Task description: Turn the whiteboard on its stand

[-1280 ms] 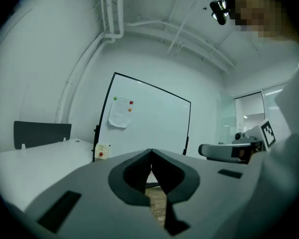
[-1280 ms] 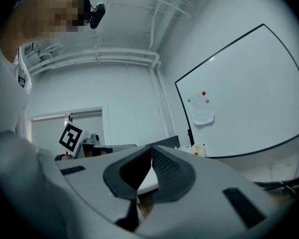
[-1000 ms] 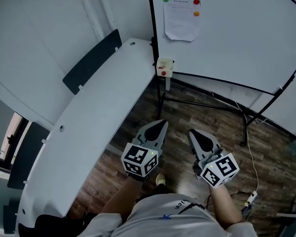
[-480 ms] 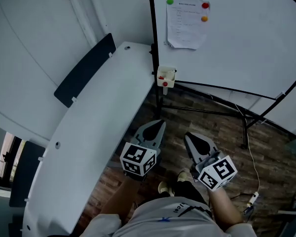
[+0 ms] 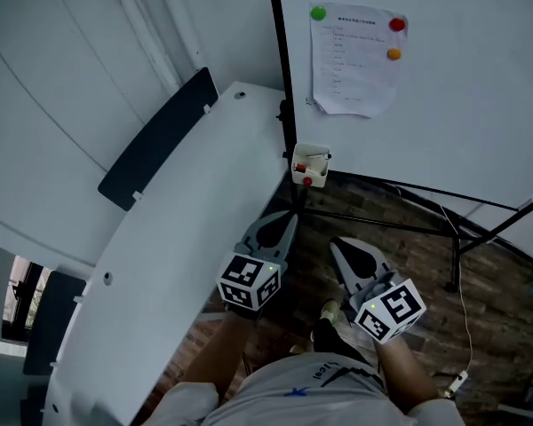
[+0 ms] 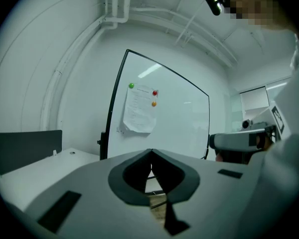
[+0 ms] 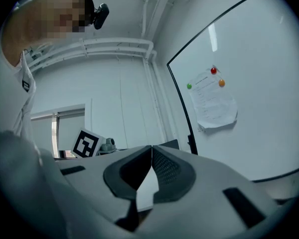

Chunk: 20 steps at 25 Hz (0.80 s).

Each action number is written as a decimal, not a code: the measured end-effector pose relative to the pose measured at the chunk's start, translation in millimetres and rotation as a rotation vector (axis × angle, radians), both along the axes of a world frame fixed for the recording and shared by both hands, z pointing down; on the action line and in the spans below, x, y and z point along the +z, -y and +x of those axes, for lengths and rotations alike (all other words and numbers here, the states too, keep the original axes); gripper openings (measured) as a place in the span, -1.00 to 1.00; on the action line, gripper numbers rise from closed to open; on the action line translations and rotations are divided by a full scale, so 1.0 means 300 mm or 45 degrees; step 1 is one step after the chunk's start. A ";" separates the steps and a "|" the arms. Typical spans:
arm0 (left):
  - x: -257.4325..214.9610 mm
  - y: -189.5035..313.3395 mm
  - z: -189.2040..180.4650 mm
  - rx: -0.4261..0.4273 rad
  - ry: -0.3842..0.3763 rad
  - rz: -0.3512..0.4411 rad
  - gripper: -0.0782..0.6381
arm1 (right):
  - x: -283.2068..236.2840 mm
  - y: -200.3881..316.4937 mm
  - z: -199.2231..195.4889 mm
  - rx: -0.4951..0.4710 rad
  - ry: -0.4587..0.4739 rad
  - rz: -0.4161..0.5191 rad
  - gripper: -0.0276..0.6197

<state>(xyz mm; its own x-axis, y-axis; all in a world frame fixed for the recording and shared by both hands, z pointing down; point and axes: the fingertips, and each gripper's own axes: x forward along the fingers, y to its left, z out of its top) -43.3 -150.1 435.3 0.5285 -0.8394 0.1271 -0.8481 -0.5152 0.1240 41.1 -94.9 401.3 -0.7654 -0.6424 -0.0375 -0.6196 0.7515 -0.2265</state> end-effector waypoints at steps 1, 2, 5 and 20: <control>-0.005 0.053 -0.002 -0.009 0.001 0.007 -0.75 | -0.012 0.052 0.003 -0.012 0.006 0.009 -0.87; -0.011 0.104 -0.004 -0.018 0.002 0.017 -0.75 | -0.021 0.101 0.005 -0.025 0.010 0.017 -0.87; -0.020 0.242 -0.016 -0.029 0.004 0.036 -0.74 | -0.023 0.225 0.000 -0.076 0.024 0.007 -0.87; -0.087 0.823 -0.155 0.099 0.044 0.152 -0.47 | -0.022 0.607 -0.113 -0.037 0.036 -0.029 -0.87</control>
<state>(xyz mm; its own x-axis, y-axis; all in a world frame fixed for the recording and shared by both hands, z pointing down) -89.8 -397.1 409.3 0.5895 -0.8064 0.0478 -0.8078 -0.5888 0.0291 7.1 -277.1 394.7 -0.7826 -0.6210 -0.0446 -0.5909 0.7634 -0.2609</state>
